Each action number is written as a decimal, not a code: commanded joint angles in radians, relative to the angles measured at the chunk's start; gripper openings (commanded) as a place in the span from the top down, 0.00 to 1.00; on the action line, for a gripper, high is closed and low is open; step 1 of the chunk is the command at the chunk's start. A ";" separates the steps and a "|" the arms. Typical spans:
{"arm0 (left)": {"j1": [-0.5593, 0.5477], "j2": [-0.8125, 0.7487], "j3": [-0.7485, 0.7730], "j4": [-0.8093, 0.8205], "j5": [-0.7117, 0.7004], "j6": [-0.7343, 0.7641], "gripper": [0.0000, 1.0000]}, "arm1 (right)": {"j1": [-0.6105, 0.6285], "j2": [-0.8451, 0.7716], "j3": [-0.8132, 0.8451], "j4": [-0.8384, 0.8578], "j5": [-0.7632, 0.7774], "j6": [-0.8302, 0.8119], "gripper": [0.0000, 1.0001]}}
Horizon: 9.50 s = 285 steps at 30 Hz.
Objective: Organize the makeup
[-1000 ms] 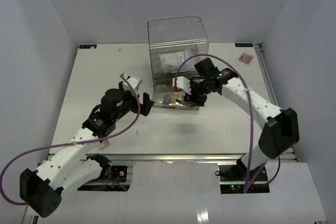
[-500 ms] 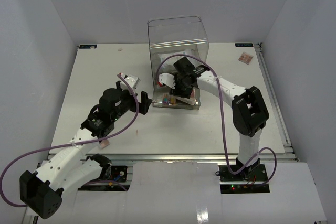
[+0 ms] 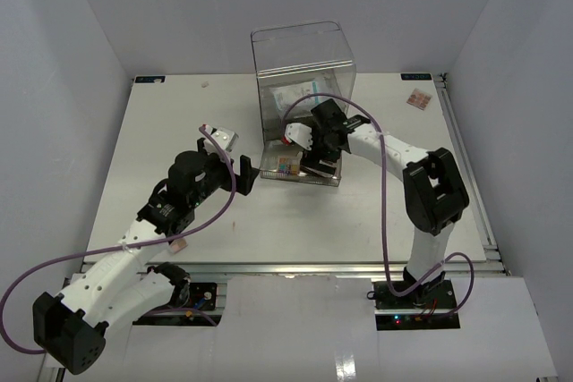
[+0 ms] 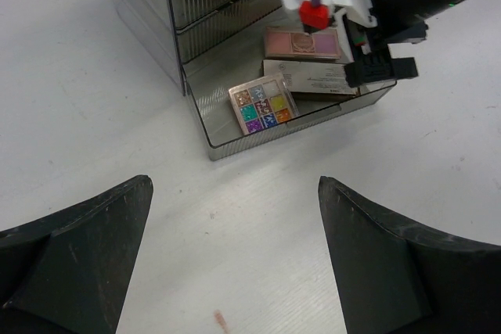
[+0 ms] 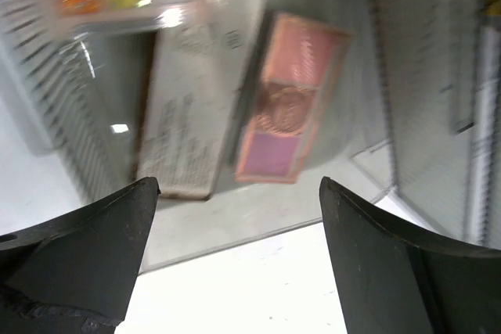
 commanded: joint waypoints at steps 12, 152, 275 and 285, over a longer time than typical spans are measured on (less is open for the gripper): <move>0.005 -0.042 -0.009 0.027 -0.024 0.004 0.02 | -0.317 -0.628 -0.364 -0.009 -0.364 -0.115 0.10; 0.025 -0.028 -0.017 0.042 0.036 0.015 0.02 | -0.446 -0.615 -0.587 0.465 -0.571 0.543 0.80; 0.056 -0.033 -0.017 0.047 0.053 0.015 0.02 | 0.065 -0.057 -0.378 0.776 0.025 0.080 0.10; 0.056 -0.042 -0.016 0.045 0.050 0.012 0.02 | -0.031 -0.484 -0.427 0.412 -0.261 0.092 0.10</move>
